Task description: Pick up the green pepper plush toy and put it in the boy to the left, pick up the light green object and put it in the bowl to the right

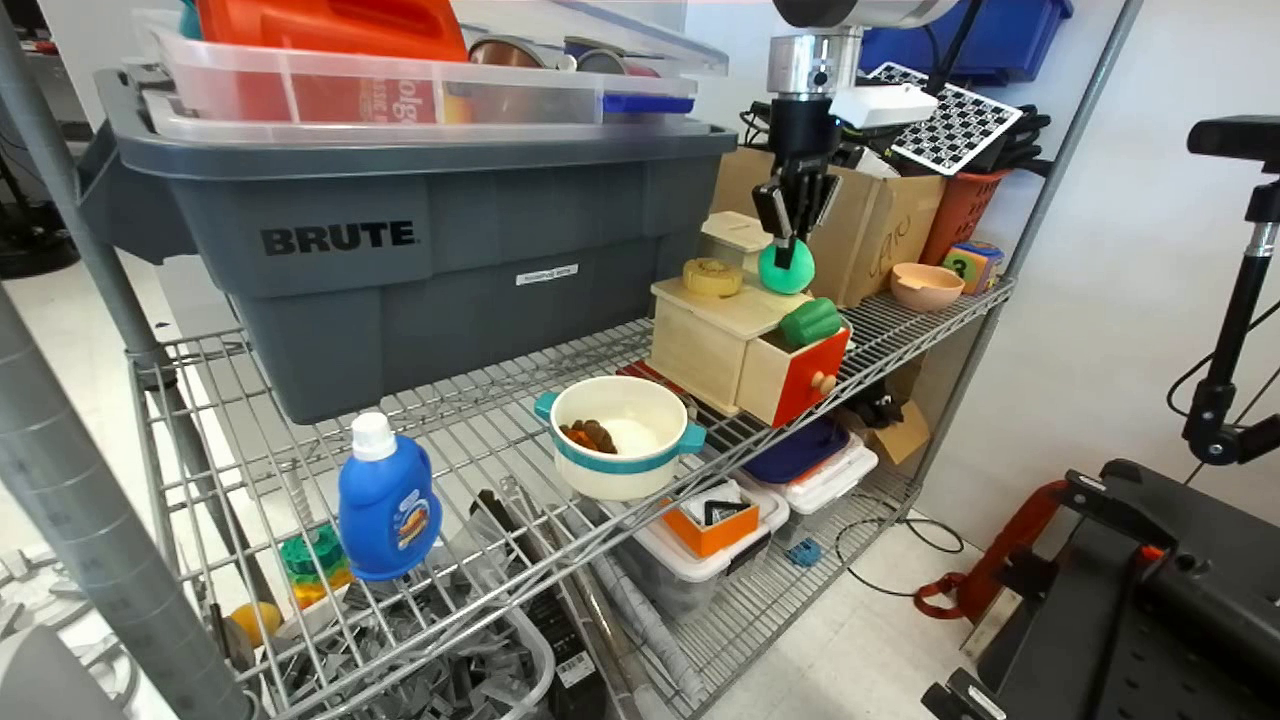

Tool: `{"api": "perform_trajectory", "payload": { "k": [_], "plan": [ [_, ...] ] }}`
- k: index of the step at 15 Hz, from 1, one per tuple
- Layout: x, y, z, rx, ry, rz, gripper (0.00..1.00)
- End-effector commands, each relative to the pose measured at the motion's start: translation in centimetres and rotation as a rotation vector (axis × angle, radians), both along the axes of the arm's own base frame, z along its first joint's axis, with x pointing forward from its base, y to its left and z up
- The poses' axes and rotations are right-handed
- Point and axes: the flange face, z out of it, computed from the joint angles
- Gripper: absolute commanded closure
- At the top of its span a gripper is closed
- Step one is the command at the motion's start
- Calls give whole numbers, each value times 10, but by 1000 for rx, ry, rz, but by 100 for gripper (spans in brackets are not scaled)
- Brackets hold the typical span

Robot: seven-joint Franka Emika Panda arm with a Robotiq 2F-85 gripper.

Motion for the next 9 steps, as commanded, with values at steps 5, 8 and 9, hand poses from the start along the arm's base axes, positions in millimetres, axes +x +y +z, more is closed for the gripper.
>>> {"api": "perform_trajectory", "payload": {
  "k": [5, 8, 9],
  "plan": [
    [-24, -27, 13, -10, 15, -33, 95],
    [-31, -38, 13, -8, 23, -51, 95],
    [-33, -40, 13, -8, 25, -56, 95]
  ]
}}
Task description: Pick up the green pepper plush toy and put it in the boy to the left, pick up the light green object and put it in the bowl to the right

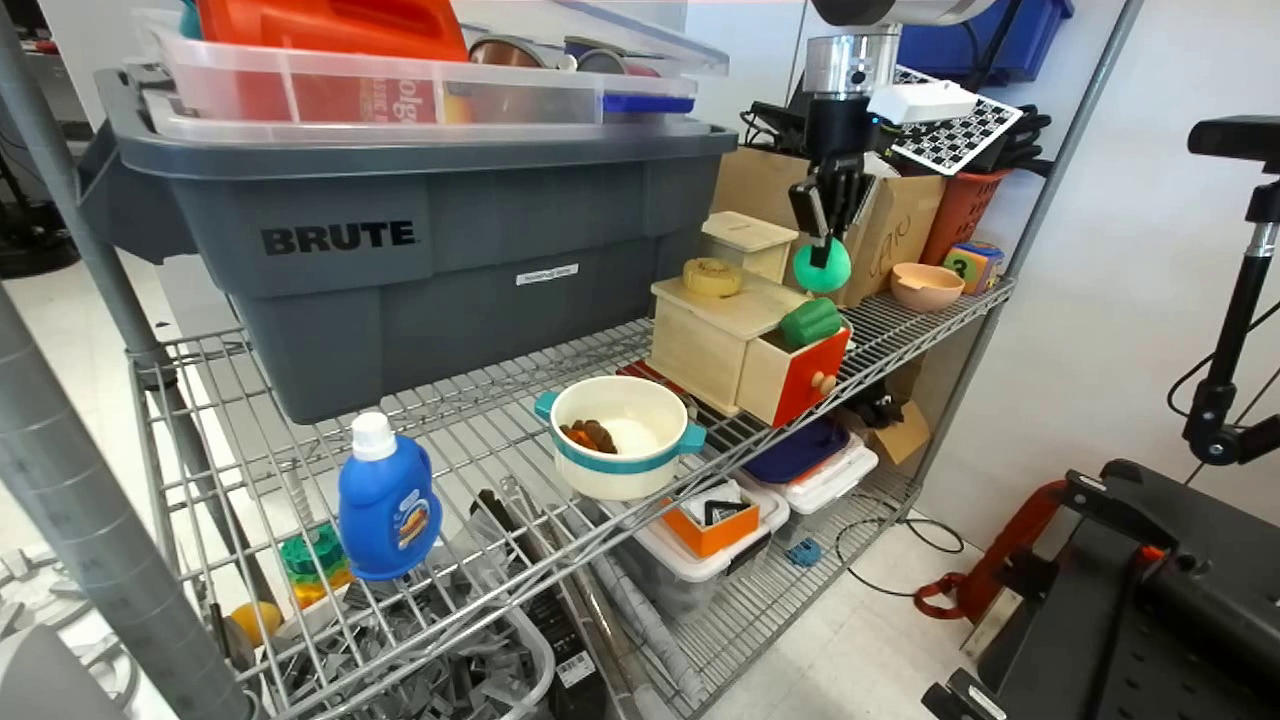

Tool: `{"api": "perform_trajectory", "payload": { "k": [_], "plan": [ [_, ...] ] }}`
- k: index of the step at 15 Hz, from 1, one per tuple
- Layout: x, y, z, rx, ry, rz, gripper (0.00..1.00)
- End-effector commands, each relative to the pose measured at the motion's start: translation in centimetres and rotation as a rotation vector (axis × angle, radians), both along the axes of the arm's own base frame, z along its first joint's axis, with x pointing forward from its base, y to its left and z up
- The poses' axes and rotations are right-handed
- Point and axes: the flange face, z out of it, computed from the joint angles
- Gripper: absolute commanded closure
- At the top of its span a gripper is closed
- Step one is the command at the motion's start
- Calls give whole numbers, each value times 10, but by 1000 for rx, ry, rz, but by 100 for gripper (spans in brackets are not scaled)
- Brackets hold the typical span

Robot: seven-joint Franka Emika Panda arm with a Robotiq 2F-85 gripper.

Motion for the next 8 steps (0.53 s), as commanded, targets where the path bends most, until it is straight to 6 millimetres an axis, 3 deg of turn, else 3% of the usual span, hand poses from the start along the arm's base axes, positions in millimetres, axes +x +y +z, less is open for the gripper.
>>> {"api": "perform_trajectory", "payload": {
  "k": [1, 8],
  "plan": [
    [-11, -10, 9, -1, 2, -10, 95],
    [-6, -8, 4, -9, 12, -16, 95]
  ]
}}
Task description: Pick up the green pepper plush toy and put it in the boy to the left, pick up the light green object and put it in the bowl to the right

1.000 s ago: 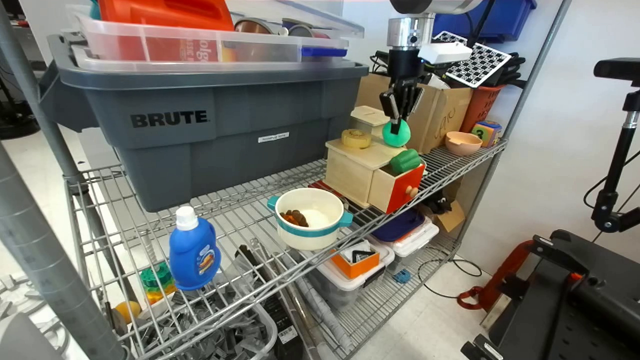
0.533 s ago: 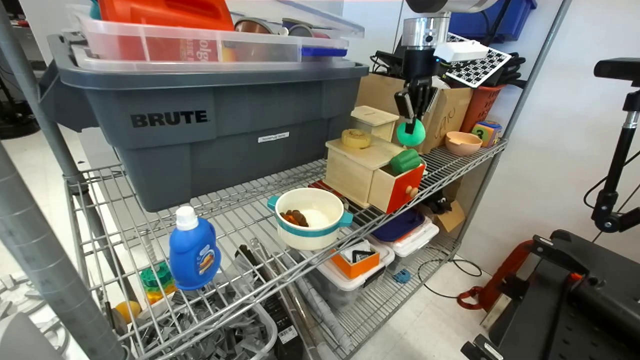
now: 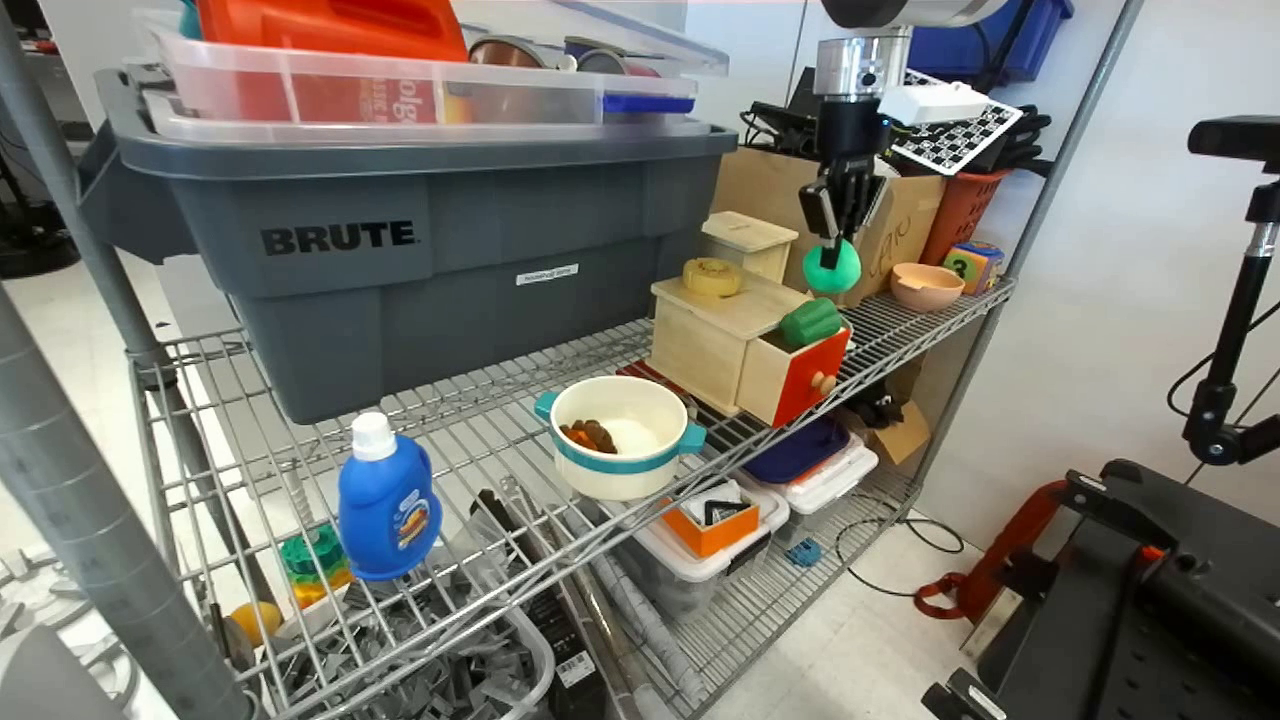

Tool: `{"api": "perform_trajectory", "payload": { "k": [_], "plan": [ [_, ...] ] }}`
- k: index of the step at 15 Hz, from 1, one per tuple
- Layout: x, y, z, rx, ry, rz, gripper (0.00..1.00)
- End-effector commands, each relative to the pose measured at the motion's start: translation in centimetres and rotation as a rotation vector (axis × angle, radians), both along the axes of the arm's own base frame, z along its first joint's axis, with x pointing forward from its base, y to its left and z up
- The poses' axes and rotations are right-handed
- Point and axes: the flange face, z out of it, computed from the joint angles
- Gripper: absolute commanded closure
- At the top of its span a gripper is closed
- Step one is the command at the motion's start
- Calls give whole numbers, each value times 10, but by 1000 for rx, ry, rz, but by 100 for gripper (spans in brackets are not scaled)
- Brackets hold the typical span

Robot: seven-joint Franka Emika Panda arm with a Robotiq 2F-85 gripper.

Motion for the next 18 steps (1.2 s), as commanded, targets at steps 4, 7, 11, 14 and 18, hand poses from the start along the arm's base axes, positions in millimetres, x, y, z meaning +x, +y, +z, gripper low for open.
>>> {"api": "perform_trajectory", "payload": {
  "k": [4, 7, 11, 14, 18],
  "plan": [
    [-4, -12, 0, -3, 9, -17, 95],
    [-9, -25, 1, -3, 9, -33, 95],
    [-6, -29, -4, -13, 16, -45, 95],
    [0, -19, -10, -18, 23, -38, 95],
    [10, -6, -21, -22, 34, -31, 95]
  ]
}}
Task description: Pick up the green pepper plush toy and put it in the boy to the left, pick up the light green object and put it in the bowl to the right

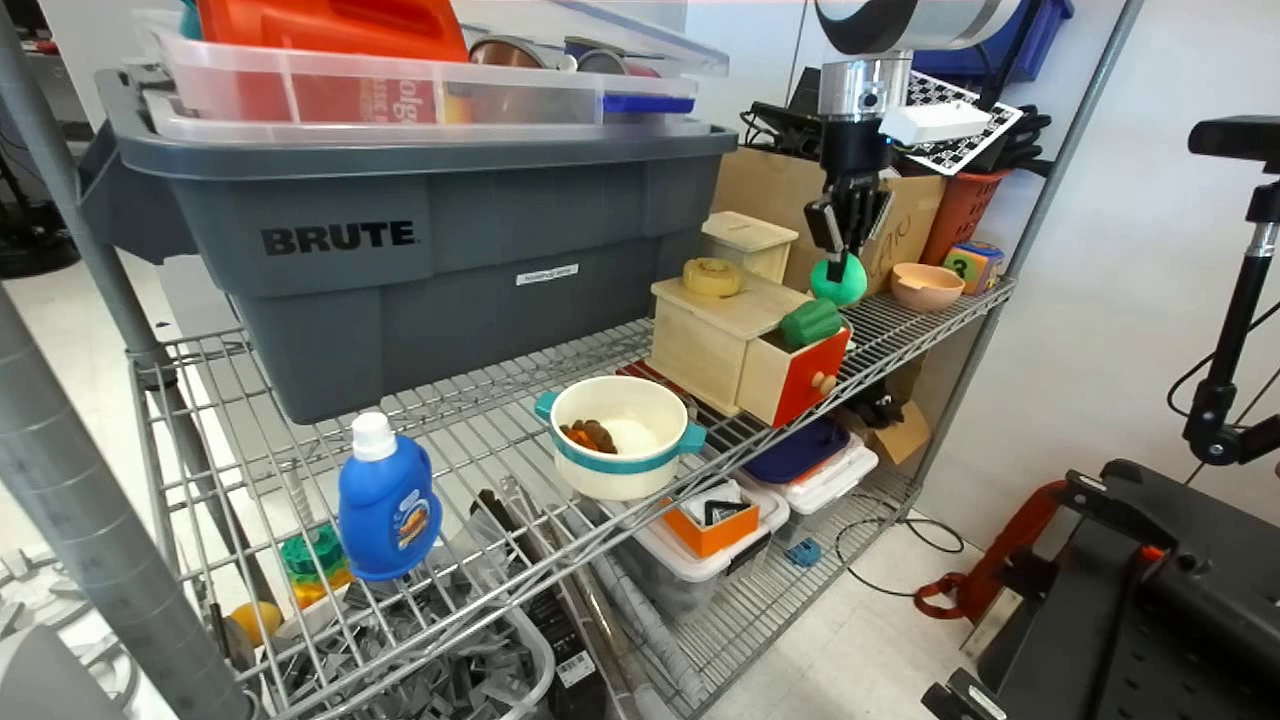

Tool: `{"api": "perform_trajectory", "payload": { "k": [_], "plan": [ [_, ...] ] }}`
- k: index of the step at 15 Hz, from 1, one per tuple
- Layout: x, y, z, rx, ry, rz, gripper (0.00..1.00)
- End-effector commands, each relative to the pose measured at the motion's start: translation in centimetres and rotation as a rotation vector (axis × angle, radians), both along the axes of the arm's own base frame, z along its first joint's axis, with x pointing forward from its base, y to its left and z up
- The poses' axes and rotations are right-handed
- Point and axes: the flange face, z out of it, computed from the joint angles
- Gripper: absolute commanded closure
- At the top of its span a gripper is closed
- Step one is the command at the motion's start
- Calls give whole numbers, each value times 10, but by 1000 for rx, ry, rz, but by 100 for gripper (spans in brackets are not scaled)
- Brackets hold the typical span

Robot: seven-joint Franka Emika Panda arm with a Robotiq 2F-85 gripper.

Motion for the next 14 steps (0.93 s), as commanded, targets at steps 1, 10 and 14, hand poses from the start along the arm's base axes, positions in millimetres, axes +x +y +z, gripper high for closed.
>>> {"api": "perform_trajectory", "payload": {
  "k": [1, 10, 14],
  "plan": [
    [13, 9, -5, -15, 16, 1, 95],
    [13, -13, -7, -11, 19, -24, 95],
    [14, -17, -6, -9, 20, -35, 83]
  ]
}}
